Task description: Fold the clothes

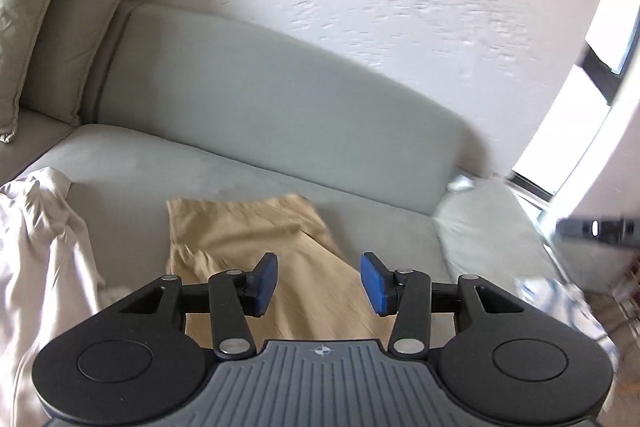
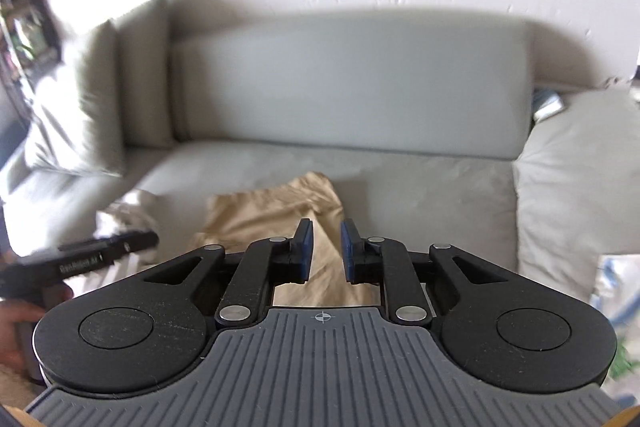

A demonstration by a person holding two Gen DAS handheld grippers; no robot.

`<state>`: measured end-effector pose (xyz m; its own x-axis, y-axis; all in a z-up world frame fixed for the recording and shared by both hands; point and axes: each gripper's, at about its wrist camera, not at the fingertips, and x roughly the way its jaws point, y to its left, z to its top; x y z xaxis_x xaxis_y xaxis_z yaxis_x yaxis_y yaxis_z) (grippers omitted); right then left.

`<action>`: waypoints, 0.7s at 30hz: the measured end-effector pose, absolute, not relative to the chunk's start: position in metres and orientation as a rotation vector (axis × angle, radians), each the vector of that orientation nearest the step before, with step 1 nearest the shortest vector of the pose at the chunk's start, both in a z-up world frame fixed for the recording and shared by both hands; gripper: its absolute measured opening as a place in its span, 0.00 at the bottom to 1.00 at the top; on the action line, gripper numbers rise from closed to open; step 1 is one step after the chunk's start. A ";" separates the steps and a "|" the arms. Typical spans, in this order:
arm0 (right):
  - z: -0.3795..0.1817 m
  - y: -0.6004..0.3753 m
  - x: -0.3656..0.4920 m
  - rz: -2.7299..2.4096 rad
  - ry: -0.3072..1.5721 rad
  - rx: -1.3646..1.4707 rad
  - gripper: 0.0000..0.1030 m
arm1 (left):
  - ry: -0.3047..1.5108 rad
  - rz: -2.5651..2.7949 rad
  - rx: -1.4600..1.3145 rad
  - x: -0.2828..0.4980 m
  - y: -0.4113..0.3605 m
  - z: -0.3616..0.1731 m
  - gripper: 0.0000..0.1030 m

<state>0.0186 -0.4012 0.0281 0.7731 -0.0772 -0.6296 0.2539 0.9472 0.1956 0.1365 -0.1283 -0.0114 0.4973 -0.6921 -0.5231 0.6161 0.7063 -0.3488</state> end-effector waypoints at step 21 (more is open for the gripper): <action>-0.193 -0.315 -0.055 -0.075 0.962 0.294 0.00 | 0.965 -0.615 0.187 0.033 -0.172 -0.160 0.18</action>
